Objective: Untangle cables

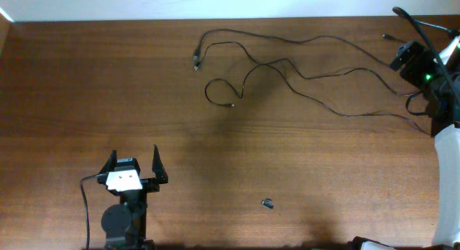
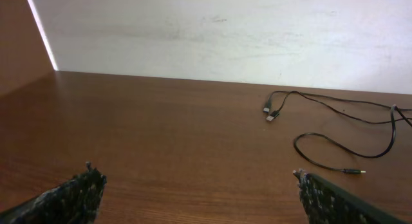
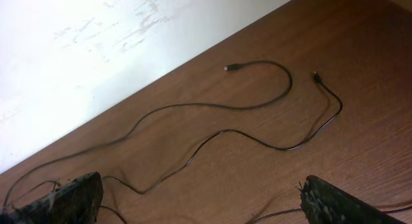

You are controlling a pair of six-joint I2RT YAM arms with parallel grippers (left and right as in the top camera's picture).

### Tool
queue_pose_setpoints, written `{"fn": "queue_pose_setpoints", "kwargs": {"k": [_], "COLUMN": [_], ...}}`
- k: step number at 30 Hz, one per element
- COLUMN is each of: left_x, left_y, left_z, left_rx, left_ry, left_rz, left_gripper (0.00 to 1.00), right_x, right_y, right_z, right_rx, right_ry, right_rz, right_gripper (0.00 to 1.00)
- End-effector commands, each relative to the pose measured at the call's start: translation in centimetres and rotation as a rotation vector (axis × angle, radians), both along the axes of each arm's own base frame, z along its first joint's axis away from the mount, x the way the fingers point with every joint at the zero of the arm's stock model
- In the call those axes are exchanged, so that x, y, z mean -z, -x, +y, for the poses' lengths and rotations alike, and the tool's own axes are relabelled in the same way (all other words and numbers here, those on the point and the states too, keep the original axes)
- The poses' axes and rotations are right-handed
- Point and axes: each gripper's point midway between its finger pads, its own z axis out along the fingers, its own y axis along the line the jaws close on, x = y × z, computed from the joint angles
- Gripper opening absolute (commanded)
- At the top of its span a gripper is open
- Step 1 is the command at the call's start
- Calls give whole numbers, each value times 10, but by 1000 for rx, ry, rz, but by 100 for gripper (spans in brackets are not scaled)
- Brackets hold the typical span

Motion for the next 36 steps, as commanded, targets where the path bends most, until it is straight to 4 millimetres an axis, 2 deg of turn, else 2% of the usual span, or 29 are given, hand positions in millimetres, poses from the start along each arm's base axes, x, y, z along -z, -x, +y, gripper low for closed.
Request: {"fn": "queue_pose_setpoints", "kwargs": {"k": [1, 6, 10, 16, 18, 19, 22, 24, 27, 30, 34, 36], "left_x": [0, 0, 0, 0, 0, 0, 1, 1, 1, 1, 1, 1], "left_y": [0, 0, 0, 0, 0, 0, 0, 0, 0, 0, 0, 0], "left_z": [-3, -3, -3, -3, -3, -3, -3, -3, -3, -3, -3, -3], "left_rx": [20, 20, 20, 20, 20, 20, 21, 20, 20, 20, 20, 20], "left_ry": [-17, -16, -17, -17, -17, -17, -17, -16, -16, -17, -17, -16], "left_rz": [2, 2, 2, 2, 2, 2, 3, 3, 3, 3, 3, 3], "left_gripper": [99, 99, 99, 99, 99, 99, 99, 99, 99, 99, 99, 99], "right_x": [-3, -3, -2, 4, 13, 22, 29, 26, 11, 4, 11, 25], "right_y": [-1, -1, 2, 0, 8, 13, 12, 4, -13, -18, -4, 13], "right_z": [2, 2, -8, -10, -11, -7, 5, 16, 43, 75, 97, 102], "right_rx": [-12, -12, 39, 42, 56, 49, 21, -6, -71, -141, -183, -191], "right_ry": [10, 10, 42, 40, 41, 31, 31, 46, 83, 107, 120, 123], "right_rz": [-6, -6, 6, 21, 71, 109, 115, 61, -102, -273, -410, -452], "right_gripper": [99, 99, 99, 99, 99, 99, 99, 99, 99, 99, 99, 99]}}
